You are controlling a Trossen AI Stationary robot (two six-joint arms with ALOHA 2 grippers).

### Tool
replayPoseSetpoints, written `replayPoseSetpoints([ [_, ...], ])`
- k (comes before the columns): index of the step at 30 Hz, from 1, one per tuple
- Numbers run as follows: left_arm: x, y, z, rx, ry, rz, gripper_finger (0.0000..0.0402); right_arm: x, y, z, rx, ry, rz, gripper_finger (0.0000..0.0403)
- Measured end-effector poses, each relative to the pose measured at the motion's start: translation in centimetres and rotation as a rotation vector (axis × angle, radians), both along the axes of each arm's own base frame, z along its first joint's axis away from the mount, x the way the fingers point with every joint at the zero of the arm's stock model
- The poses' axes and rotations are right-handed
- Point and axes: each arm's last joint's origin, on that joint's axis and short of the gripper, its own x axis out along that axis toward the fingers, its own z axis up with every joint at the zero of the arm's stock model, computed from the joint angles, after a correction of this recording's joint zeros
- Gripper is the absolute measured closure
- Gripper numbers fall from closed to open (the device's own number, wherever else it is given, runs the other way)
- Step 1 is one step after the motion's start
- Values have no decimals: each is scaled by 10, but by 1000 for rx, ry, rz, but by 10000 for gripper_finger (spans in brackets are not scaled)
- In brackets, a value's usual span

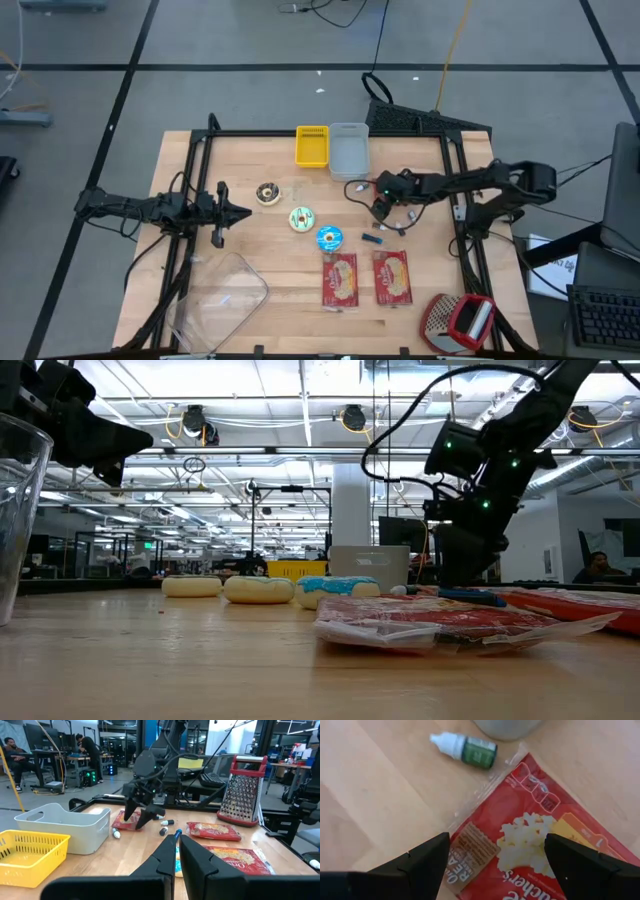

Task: Pick & Place Food Item
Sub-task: Put the top right red popcorn bag into the transparent bin

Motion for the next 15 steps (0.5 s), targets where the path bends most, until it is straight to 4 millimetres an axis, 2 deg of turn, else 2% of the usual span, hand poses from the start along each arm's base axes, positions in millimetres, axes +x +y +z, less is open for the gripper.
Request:
replayPoseSetpoints([
  [6, 0, 0, 0, 0, 0, 0, 378, 0, -2, -4, 16, 14, 3, 101],
  [15, 0, 0, 0, 0, 0, 0, 378, 0, -2, -3, 30, 11, 30, 194],
])
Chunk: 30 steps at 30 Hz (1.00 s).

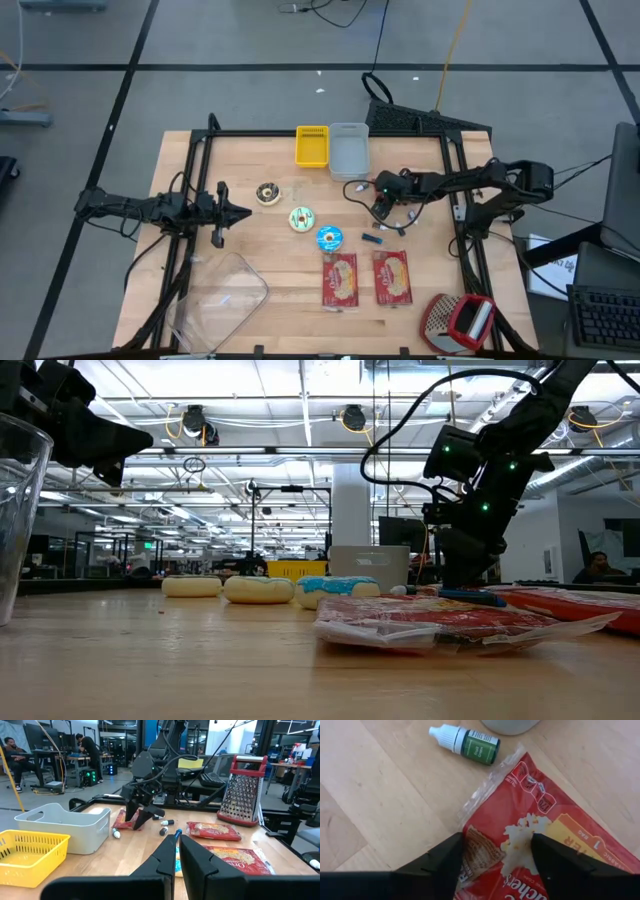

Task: Pick & Place Food Item
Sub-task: Put the top right red popcorn bag into the transparent bin

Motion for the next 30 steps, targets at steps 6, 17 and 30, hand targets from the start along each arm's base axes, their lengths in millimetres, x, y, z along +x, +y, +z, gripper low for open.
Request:
replayPoseSetpoints([
  [6, 0, 0, 0, 0, 0, 0, 378, 1, 0, 0, 0, -3, 19, 266],
  [17, 0, 0, 0, 0, 0, 0, 378, -4, 2, 23, -35, -102, 46, 364],
  [30, 0, 0, 0, 0, 0, 0, 378, -23, 15, 83, -176, -343, 154, 402],
])
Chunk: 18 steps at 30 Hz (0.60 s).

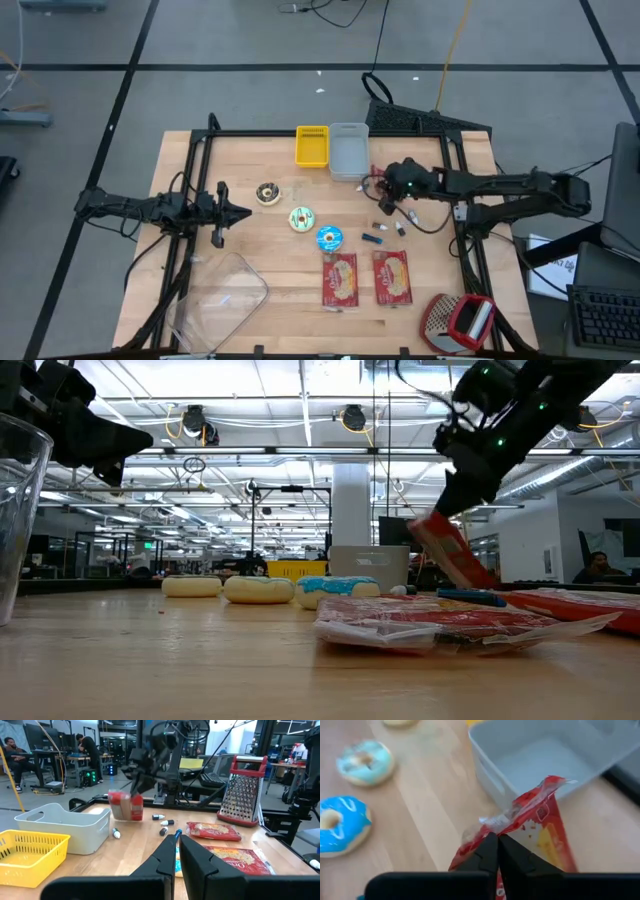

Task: Pick & Place Food Item
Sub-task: Put the top right red popcorn bag into the transparent bin

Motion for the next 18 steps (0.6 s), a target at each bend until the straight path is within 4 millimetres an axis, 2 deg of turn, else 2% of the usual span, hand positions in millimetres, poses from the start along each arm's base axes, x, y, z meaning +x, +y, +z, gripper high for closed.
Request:
replayPoseSetpoints([
  [9, 0, 0, 0, 0, 0, 0, 378, -21, 7, 41, -186, -180, 94, 402],
  [18, 0, 0, 0, 0, 0, 0, 378, -35, 14, 82, -333, -491, 231, 403],
])
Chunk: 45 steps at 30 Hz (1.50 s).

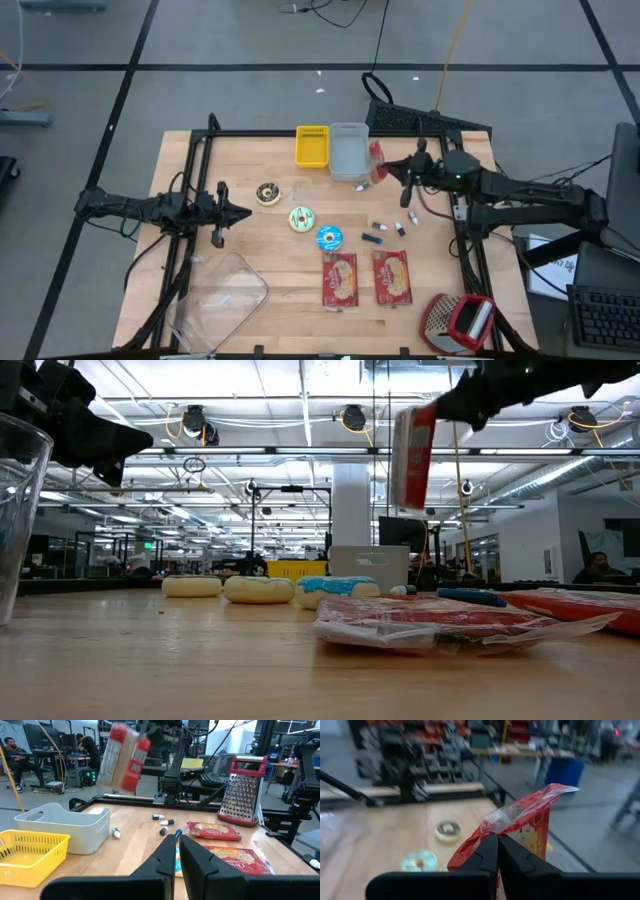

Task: Pick & Place Food Item
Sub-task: Put the top right red popcorn bag into the transparent bin

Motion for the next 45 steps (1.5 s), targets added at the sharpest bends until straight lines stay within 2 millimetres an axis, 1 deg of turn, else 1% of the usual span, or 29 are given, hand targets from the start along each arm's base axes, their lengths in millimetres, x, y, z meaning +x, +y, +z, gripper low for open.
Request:
replayPoseSetpoints([
  [3, 0, 0, 0, 0, 0, 0, 378, -3, 2, 4, -9, -33, 27, 403],
  [8, 0, 0, 0, 0, 0, 0, 378, -4, 3, 5, 8, -36, 59, 403],
  [12, 0, 0, 0, 0, -1, 0, 378, 0, 7, 3, 83, -51, 143, 403],
  [15, 0, 0, 0, 0, 0, 0, 378, 7, 17, -7, 128, -12, 199, 403],
  [18, 0, 0, 0, 0, 0, 0, 378, 14, 29, -16, 131, 5, 264, 403],
  [22, 0, 0, 0, 0, 0, 0, 378, 23, 47, -16, 114, -62, 366, 403],
  [28, 0, 0, 0, 0, 0, -1, 378, 32, 78, -30, 97, -55, 516, 403],
  [32, 0, 0, 0, 0, 0, 0, 378, 38, 94, -28, 39, -120, 545, 403],
  [36, 0, 0, 0, 0, 0, -1, 378, 43, 103, -27, -20, -176, 554, 403],
  [41, 0, 0, 0, 0, 0, 0, 378, 47, 104, -26, -5, -218, 554, 403],
  [45, 0, 0, 0, 0, 0, 0, 378, 50, 105, -30, 3, -204, 551, 403],
])
